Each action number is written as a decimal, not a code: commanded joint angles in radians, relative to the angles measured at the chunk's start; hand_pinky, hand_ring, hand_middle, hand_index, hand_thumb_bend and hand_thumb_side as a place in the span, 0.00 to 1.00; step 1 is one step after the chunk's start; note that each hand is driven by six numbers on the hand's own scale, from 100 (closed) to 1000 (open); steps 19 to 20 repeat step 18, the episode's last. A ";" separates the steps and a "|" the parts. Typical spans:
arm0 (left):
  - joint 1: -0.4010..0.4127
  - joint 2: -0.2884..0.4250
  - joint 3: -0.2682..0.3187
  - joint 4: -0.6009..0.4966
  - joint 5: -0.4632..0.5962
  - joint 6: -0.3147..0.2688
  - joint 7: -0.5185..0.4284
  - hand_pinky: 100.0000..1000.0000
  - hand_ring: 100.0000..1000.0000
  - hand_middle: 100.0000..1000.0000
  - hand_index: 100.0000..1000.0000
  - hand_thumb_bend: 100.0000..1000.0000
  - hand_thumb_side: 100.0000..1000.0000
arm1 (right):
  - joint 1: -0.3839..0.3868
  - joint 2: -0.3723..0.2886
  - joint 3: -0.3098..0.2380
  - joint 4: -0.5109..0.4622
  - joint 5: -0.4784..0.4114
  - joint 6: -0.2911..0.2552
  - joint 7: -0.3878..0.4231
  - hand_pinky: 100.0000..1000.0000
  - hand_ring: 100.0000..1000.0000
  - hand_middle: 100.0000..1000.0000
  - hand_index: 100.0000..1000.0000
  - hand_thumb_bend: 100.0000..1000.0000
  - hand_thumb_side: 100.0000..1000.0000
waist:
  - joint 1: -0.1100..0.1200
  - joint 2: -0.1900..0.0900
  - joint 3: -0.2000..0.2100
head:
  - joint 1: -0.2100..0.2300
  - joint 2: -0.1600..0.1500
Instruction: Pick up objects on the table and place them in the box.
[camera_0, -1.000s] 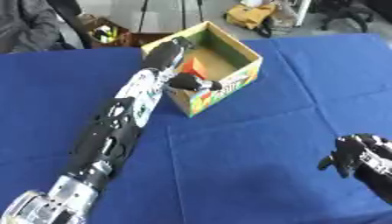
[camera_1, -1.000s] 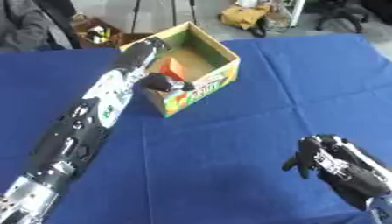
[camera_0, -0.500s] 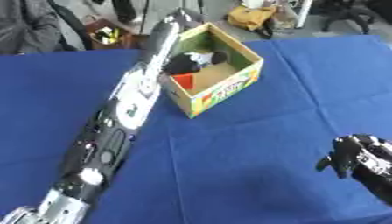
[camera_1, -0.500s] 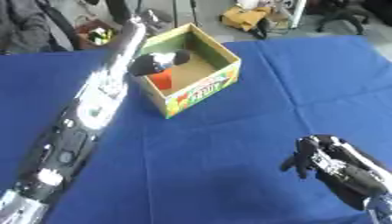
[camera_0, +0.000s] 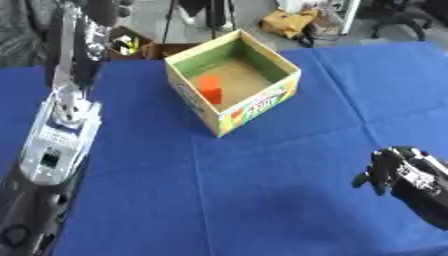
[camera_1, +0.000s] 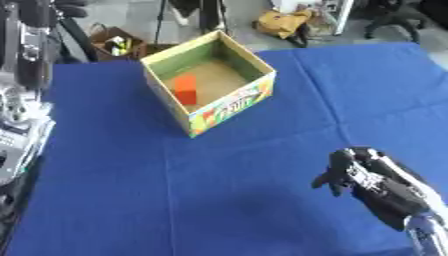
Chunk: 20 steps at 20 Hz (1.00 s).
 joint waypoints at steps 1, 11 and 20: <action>0.027 0.015 0.036 -0.039 0.030 0.017 0.021 0.61 0.61 0.63 0.69 0.75 0.90 | -0.005 -0.020 -0.010 -0.011 -0.007 -0.002 -0.006 0.54 0.26 0.26 0.30 0.00 0.24 | -0.002 -0.014 0.003 | 0.002 0.001; 0.130 -0.020 0.065 -0.048 0.056 0.034 0.055 0.59 0.58 0.60 0.67 0.71 0.87 | -0.004 -0.024 -0.013 -0.013 -0.009 -0.006 -0.011 0.54 0.26 0.26 0.30 0.00 0.24 | -0.003 -0.011 0.014 | -0.005 0.000; 0.155 -0.036 0.068 -0.043 0.070 0.031 0.056 0.59 0.57 0.58 0.67 0.70 0.86 | -0.012 -0.035 -0.033 -0.018 -0.018 -0.021 -0.030 0.54 0.26 0.26 0.31 0.00 0.24 | -0.003 -0.011 0.013 | -0.014 -0.005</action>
